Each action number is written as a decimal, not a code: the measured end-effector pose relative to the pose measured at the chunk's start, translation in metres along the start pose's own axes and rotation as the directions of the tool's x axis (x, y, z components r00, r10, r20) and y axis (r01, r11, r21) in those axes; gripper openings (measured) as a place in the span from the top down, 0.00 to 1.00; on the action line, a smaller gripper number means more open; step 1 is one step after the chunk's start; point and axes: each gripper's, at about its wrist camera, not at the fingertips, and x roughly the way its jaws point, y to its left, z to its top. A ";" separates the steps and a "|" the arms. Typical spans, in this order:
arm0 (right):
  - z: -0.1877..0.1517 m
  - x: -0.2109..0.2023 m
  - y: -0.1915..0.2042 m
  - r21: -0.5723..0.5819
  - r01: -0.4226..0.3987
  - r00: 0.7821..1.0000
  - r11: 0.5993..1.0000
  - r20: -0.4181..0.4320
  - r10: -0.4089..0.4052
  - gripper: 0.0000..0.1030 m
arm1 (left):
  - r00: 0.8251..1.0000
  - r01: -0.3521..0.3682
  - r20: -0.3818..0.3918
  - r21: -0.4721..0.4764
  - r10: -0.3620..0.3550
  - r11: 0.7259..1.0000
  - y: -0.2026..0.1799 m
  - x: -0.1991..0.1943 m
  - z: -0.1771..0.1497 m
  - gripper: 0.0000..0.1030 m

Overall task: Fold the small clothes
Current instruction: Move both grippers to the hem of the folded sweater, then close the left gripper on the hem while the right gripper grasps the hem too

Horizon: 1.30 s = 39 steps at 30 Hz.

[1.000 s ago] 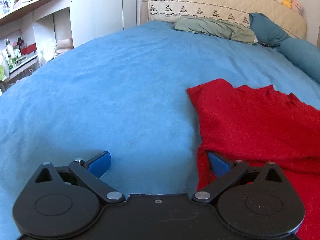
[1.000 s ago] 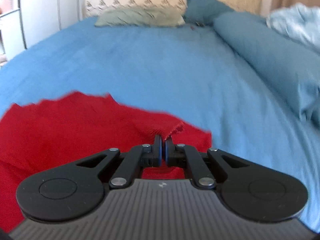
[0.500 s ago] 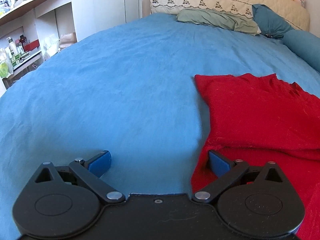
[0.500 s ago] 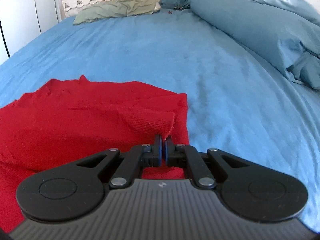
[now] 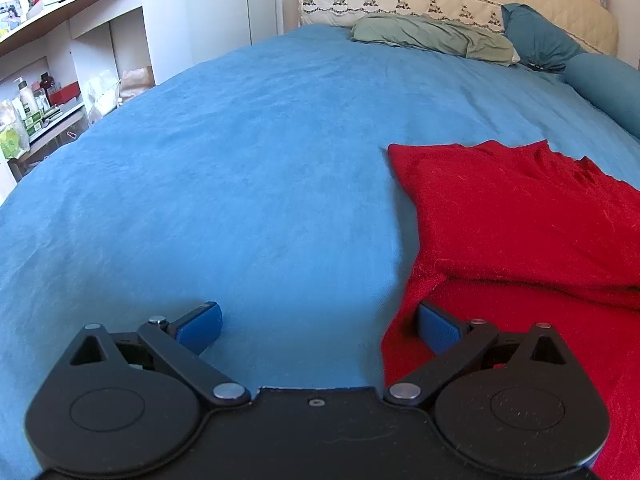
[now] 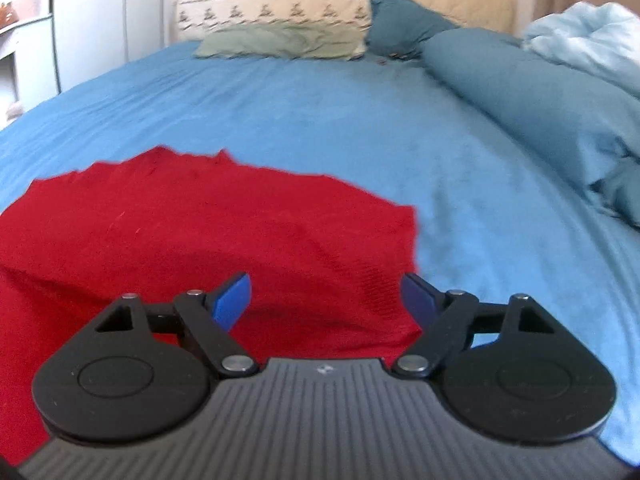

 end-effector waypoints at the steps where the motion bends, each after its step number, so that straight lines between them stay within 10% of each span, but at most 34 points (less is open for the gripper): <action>1: -0.002 0.007 -0.001 0.018 -0.022 1.000 1.000 -0.013 0.022 0.06 | 1.000 0.005 0.003 0.000 -0.005 1.000 0.001 -0.001 0.000 0.00; 7: -0.002 0.016 -0.020 0.144 -0.063 0.996 0.988 -0.053 0.072 0.06 | 1.000 0.019 0.010 -0.023 -0.018 1.000 0.009 -0.015 0.004 0.00; 25: 0.009 -0.318 -0.120 0.145 -0.186 0.970 0.972 0.187 0.158 0.01 | 0.953 0.042 0.302 -0.061 -0.022 0.997 -0.004 -0.335 0.025 0.00; 39: -0.143 -0.338 -0.095 0.219 -0.149 0.982 0.964 -0.083 0.170 0.03 | 0.987 0.156 -0.009 -0.100 -0.158 0.983 0.009 -0.296 -0.124 0.07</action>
